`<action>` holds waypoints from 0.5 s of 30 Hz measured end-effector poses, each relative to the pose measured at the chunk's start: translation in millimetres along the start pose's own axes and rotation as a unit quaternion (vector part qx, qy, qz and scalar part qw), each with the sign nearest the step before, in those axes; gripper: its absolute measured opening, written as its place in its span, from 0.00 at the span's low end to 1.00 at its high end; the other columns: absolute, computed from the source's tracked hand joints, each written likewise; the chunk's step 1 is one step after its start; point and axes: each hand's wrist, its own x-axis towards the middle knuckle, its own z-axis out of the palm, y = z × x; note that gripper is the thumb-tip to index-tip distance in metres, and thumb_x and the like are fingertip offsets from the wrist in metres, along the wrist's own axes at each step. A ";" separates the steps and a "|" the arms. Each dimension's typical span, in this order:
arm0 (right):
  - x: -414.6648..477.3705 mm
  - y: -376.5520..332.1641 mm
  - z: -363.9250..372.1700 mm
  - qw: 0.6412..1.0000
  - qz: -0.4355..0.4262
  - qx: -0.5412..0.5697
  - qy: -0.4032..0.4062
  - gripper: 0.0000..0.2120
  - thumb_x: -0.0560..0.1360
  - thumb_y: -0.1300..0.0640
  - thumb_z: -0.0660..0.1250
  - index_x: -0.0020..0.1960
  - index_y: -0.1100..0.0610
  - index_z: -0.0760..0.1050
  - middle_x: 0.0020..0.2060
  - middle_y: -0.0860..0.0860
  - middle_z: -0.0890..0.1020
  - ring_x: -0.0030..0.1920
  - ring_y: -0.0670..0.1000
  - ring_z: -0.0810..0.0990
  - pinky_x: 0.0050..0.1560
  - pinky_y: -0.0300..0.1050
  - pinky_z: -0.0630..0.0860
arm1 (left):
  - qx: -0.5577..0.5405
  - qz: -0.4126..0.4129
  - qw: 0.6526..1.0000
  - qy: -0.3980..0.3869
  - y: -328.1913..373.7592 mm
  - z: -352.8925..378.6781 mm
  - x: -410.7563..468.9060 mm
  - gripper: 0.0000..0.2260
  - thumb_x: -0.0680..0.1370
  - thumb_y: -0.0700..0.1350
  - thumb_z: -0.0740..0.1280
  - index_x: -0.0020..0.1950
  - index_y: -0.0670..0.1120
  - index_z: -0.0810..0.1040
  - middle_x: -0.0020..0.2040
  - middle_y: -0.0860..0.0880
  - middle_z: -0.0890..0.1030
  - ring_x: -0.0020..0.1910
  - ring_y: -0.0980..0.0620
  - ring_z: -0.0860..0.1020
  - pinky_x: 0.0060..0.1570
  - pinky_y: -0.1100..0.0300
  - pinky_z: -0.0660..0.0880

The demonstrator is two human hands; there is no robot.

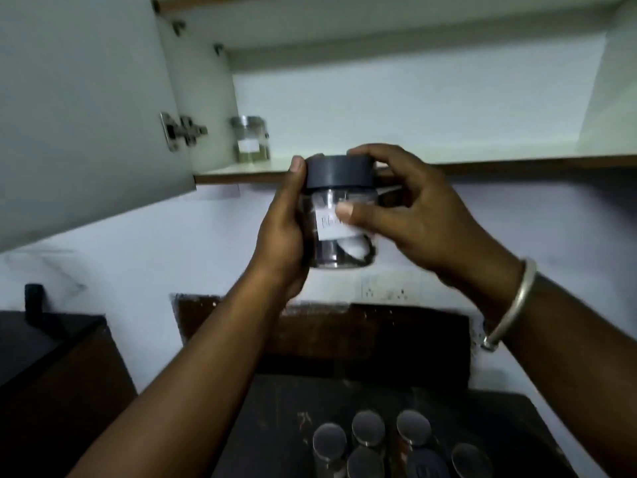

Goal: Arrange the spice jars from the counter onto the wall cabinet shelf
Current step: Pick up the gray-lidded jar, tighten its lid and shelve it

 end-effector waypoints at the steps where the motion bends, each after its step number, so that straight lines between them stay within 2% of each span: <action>1: 24.9 -2.6 -5.3 1.000 -0.005 -0.011 0.000 0.24 0.72 0.55 0.79 0.66 0.50 0.76 0.55 0.44 0.82 0.56 0.48 0.83 0.56 0.50 0.83 | 0.028 0.019 0.999 -0.003 10.6 -2.1 22.3 0.30 0.80 0.67 0.57 0.64 0.46 0.83 0.59 0.38 0.85 0.55 0.38 0.85 0.52 0.43 0.82; 3: 73.1 -2.0 -12.7 0.999 -0.014 -0.047 0.023 0.23 0.71 0.54 0.79 0.63 0.50 0.77 0.53 0.44 0.82 0.55 0.52 0.83 0.57 0.57 0.82 | 0.066 0.048 0.996 0.037 27.7 -12.3 68.3 0.30 0.81 0.69 0.54 0.66 0.49 0.82 0.60 0.41 0.85 0.57 0.38 0.84 0.56 0.41 0.81; 5: 116.7 4.7 -16.1 0.993 -0.024 -0.096 0.063 0.23 0.70 0.53 0.78 0.62 0.50 0.76 0.52 0.43 0.81 0.55 0.51 0.82 0.59 0.55 0.80 | 0.113 0.051 0.982 0.140 36.5 -29.9 112.6 0.25 0.83 0.66 0.54 0.64 0.51 0.80 0.55 0.46 0.85 0.52 0.43 0.83 0.54 0.46 0.80; 7: 154.9 18.4 -14.5 0.985 -0.031 -0.148 0.085 0.23 0.70 0.52 0.78 0.62 0.51 0.75 0.53 0.45 0.81 0.54 0.50 0.80 0.59 0.52 0.79 | 0.230 0.061 0.947 0.218 34.2 -55.3 147.7 0.17 0.84 0.59 0.57 0.57 0.51 0.80 0.52 0.47 0.83 0.50 0.45 0.80 0.55 0.48 0.77; 8: 171.7 27.8 -12.0 0.982 -0.028 -0.167 0.080 0.24 0.70 0.52 0.78 0.63 0.52 0.75 0.55 0.47 0.81 0.55 0.51 0.80 0.59 0.52 0.78 | 0.340 0.069 0.909 0.230 29.4 -71.2 161.3 0.14 0.84 0.55 0.58 0.54 0.49 0.81 0.53 0.46 0.84 0.52 0.44 0.80 0.58 0.47 0.76; 9: 186.2 38.9 -7.5 0.981 -0.018 -0.183 0.064 0.25 0.71 0.53 0.79 0.65 0.52 0.75 0.57 0.50 0.82 0.56 0.52 0.80 0.60 0.50 0.78 | 0.465 0.067 0.854 0.224 22.7 -87.9 171.9 0.14 0.84 0.52 0.59 0.54 0.48 0.82 0.55 0.44 0.84 0.56 0.42 0.80 0.60 0.47 0.76; 11: 210.9 64.6 5.5 0.977 0.009 -0.214 0.018 0.29 0.71 0.55 0.79 0.69 0.52 0.75 0.61 0.53 0.82 0.59 0.54 0.81 0.62 0.45 0.76 | 0.667 0.044 0.720 0.188 10.1 -116.2 184.8 0.17 0.84 0.52 0.57 0.56 0.46 0.83 0.57 0.42 0.84 0.59 0.38 0.80 0.57 0.48 0.75; 12: 220.7 78.1 12.9 0.972 0.021 -0.233 -0.001 0.28 0.71 0.56 0.79 0.69 0.54 0.76 0.61 0.54 0.83 0.60 0.55 0.81 0.61 0.43 0.75 | 0.720 0.041 0.672 0.168 3.2 -127.8 188.6 0.18 0.84 0.53 0.56 0.55 0.46 0.83 0.56 0.41 0.83 0.58 0.37 0.80 0.55 0.48 0.75; 15: 254.1 113.0 35.7 0.963 0.042 -0.267 -0.018 0.21 0.70 0.56 0.79 0.61 0.58 0.79 0.56 0.56 0.84 0.57 0.57 0.82 0.55 0.43 0.75 | 0.781 0.096 0.601 0.141 -20.3 -150.2 198.6 0.19 0.84 0.53 0.53 0.53 0.45 0.81 0.52 0.43 0.81 0.51 0.39 0.80 0.48 0.50 0.72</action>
